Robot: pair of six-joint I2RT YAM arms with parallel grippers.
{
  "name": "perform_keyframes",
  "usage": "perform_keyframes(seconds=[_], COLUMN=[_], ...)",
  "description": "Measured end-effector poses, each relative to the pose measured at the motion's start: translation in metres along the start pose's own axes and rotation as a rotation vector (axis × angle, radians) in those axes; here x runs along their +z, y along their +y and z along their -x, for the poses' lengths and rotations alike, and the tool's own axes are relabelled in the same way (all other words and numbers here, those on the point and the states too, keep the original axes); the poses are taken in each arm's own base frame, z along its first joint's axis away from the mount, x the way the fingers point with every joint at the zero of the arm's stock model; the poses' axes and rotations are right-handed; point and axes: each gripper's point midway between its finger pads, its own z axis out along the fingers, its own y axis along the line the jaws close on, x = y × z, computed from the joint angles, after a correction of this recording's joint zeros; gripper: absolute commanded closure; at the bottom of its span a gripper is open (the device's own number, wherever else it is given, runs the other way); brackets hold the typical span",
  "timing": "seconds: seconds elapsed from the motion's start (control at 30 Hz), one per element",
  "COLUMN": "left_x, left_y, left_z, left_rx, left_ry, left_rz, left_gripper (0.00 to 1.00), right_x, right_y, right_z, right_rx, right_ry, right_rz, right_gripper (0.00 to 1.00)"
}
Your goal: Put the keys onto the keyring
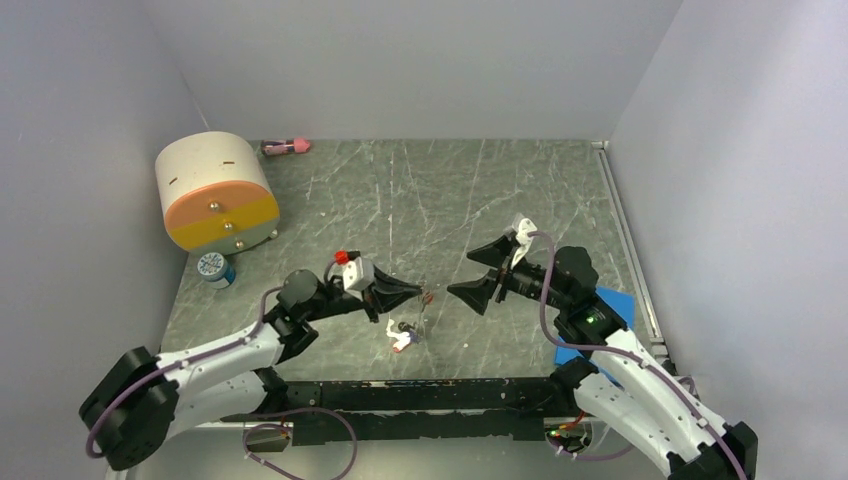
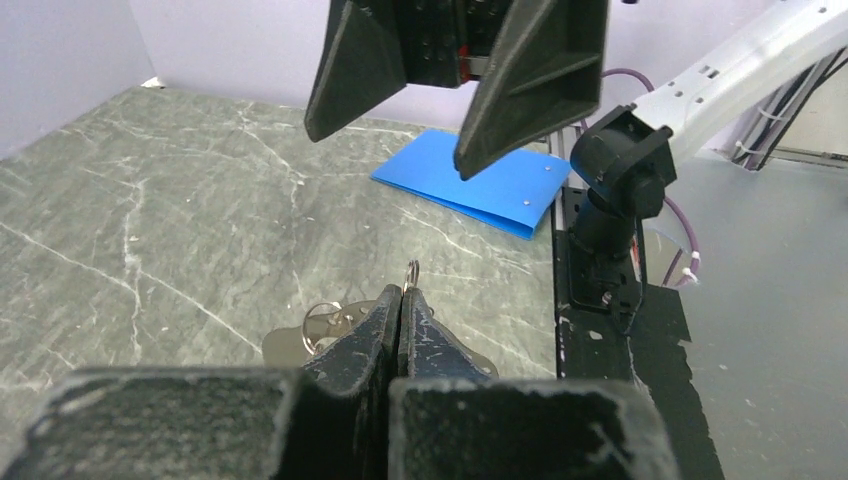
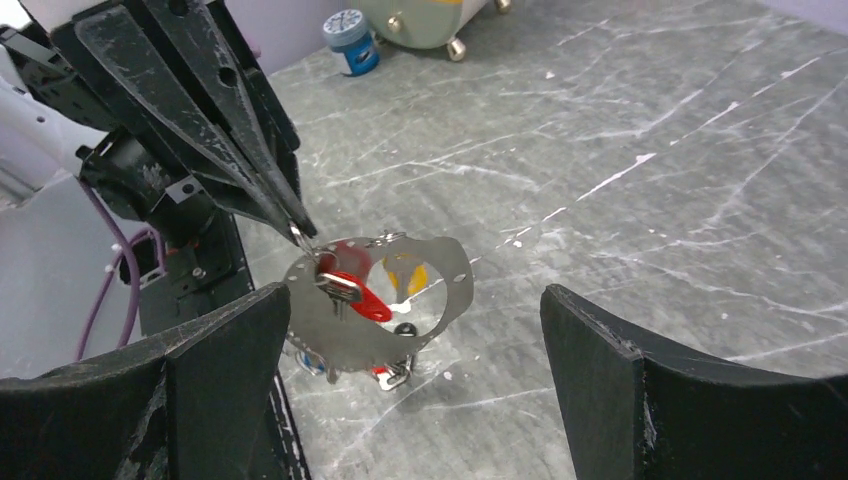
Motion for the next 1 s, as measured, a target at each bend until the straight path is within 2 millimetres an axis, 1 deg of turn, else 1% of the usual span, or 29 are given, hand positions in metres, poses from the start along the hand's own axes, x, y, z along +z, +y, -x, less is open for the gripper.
perform_keyframes(seconds=[0.13,0.33,0.5,0.63,0.7,0.8,1.0], left_x=[0.019,0.045,0.054,0.052,0.046,0.035,0.016], left_y=[0.012,0.025,0.034,0.038,0.038,0.038,0.035], left_z=[0.004,0.004,-0.003,-0.011,-0.021,-0.041,-0.069], left_rx=[0.014,0.029,0.022,0.016,0.009,-0.011,-0.038], left_ry=[0.001,-0.005,-0.012,-0.016,-0.01,0.016,0.064], left_rz=[-0.004,-0.034,-0.037,-0.023,-0.007,0.023,0.059], left_gripper=[0.97,0.97,0.97,0.97,0.97,0.97,0.98], right_x=[-0.008,-0.021,-0.031,-0.034,-0.034,-0.033,-0.029], right_y=[-0.003,-0.009,-0.015,-0.019,-0.021,-0.024,-0.027], right_z=[0.006,0.011,0.016,0.017,0.015,0.013,0.007], right_rx=[-0.005,-0.008,-0.012,-0.015,-0.011,-0.005,0.008], right_ry=[-0.023,-0.044,-0.064,-0.071,-0.063,-0.053,-0.029], right_rz=[-0.041,-0.126,-0.195,-0.228,-0.236,-0.245,-0.249], right_gripper=[0.01,0.01,0.01,0.01,0.01,0.01,0.01])
